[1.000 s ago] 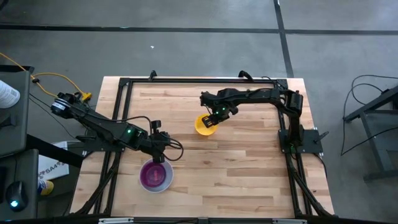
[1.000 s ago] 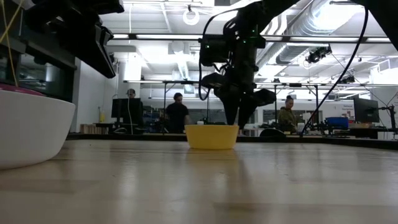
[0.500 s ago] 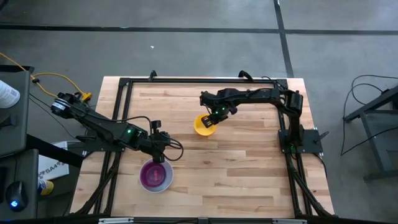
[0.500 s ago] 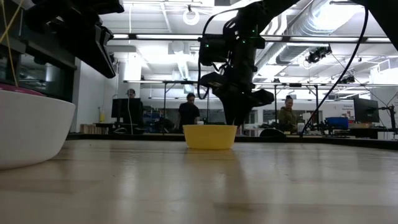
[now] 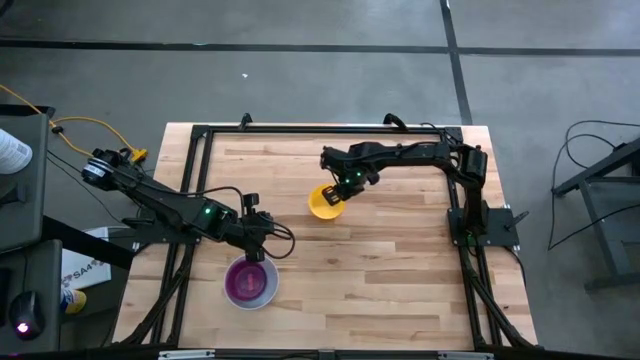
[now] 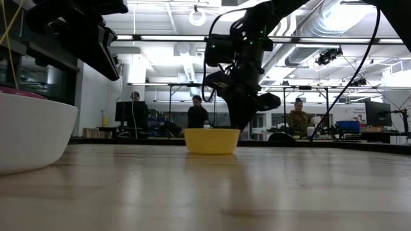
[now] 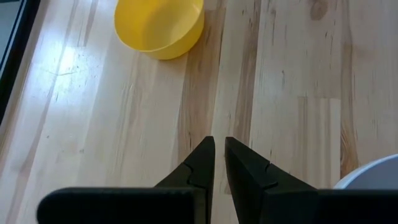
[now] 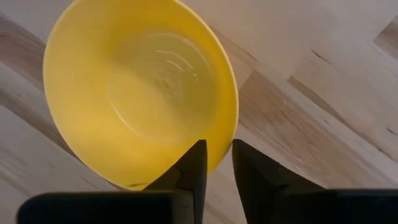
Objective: Nest bowls inside each other
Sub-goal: Stack the yellow bowl on the red bowl
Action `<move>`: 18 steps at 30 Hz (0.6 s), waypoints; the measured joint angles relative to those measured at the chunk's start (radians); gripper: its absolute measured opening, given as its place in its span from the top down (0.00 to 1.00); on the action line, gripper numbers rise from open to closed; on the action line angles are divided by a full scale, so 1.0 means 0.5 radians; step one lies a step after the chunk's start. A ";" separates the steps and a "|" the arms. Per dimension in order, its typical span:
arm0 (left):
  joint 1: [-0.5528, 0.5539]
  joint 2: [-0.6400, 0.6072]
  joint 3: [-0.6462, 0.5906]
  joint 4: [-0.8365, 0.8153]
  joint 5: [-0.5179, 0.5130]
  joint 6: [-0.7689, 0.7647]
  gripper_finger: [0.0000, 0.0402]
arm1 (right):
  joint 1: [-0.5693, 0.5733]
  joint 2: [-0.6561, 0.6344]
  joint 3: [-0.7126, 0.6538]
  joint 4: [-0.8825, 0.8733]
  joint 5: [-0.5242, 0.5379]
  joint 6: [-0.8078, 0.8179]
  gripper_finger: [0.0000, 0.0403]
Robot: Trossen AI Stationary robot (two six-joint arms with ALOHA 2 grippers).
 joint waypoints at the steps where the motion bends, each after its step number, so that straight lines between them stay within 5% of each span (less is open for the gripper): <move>1: 0.000 0.000 0.000 0.000 0.000 0.000 0.91 | 0.001 0.000 0.000 0.015 0.000 0.000 0.82; 18: 0.000 -0.001 0.000 0.003 0.000 0.000 0.91 | -0.006 0.078 0.000 0.165 -0.044 -0.060 0.78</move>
